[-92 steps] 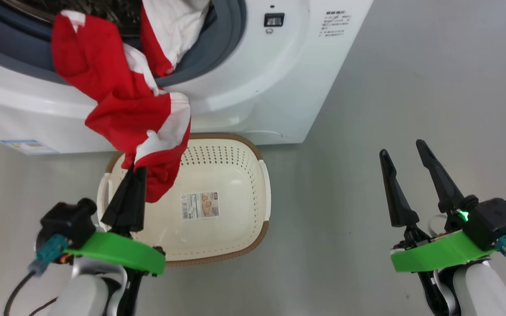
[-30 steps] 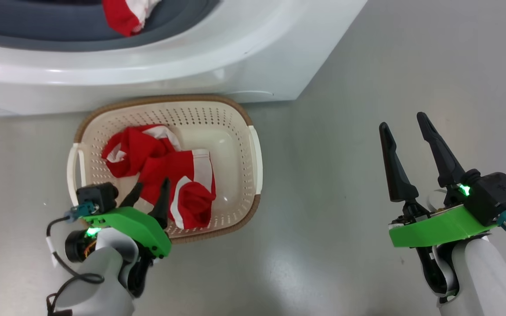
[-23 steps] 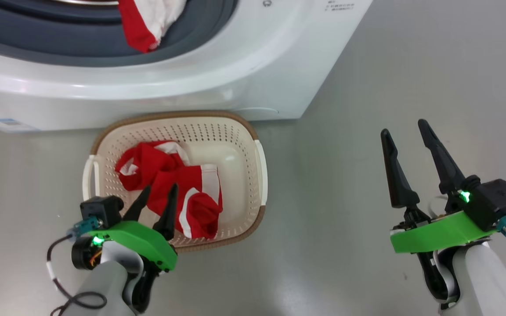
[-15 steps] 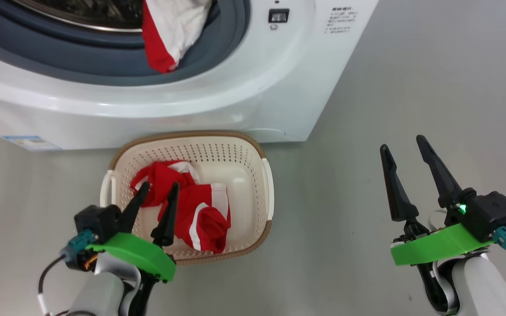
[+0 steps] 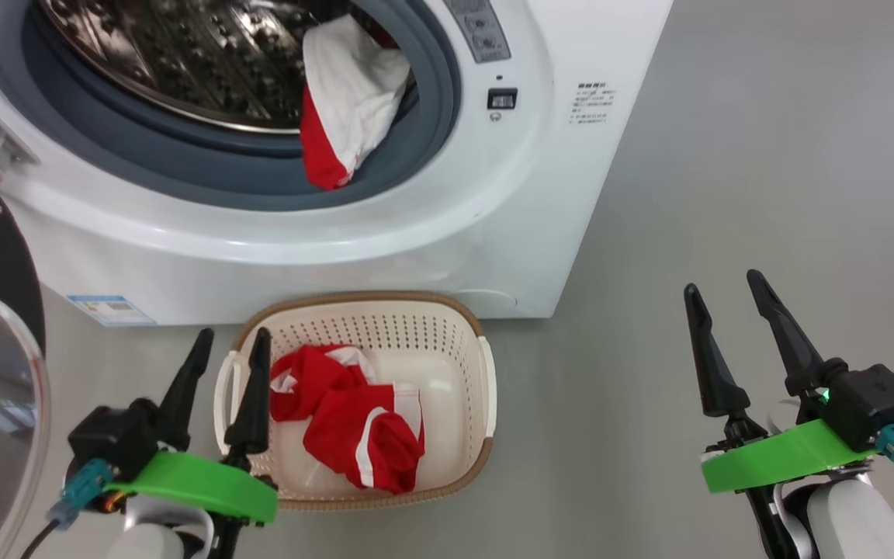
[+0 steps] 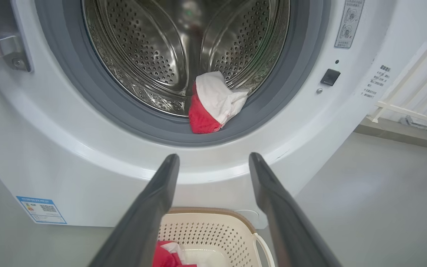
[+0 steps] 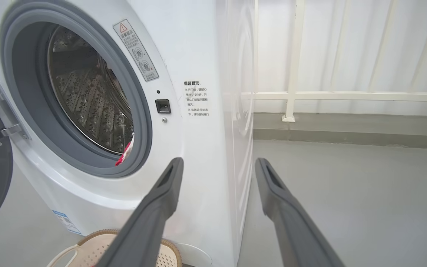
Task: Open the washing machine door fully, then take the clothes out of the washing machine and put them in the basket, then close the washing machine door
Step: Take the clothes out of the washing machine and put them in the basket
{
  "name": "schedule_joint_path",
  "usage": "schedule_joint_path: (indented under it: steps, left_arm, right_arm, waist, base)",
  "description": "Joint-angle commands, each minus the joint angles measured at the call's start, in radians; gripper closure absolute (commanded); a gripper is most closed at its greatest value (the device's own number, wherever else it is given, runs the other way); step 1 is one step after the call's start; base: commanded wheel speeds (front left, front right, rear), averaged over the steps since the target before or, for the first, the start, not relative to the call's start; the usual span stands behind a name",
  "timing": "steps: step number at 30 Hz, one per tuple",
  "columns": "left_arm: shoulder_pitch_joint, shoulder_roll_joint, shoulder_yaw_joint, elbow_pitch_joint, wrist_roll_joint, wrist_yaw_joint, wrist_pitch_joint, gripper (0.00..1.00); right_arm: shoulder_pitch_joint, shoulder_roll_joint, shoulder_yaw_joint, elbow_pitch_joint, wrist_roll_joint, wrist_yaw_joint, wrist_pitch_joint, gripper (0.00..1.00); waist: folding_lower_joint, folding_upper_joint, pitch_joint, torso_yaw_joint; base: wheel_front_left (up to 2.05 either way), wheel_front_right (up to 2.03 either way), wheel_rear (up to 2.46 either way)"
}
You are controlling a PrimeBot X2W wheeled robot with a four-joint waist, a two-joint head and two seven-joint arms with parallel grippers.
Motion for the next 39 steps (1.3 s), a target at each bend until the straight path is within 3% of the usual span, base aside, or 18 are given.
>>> schedule_joint_path:
  steps: [1,20,39]
  left_arm:
    - [0.028,0.023,0.048,-0.051,0.025,0.003,-0.009,0.00]
    - [0.279,0.069,0.144,-0.303,0.093,0.033,-0.009,0.00]
    - [0.438,0.086,0.154,-0.406,0.076,0.042,-0.008,0.00]
  right_arm:
    - [0.014,-0.003,0.014,-0.026,-0.013,0.006,-0.006,0.00]
    - [0.165,-0.003,-0.083,-0.125,-0.041,0.006,-0.006,0.00]
    - [0.271,-0.003,-0.112,-0.170,-0.066,0.006,-0.006,0.00]
  waist:
    - [0.0000,0.0000,-0.051,0.004]
    - [0.0000,0.0000,-0.206,-0.023]
    - [0.0000,0.0000,-0.286,-0.053]
  base:
    - [0.00,0.00,0.00]
    - [0.00,0.00,0.00]
    - [0.00,0.00,0.00]
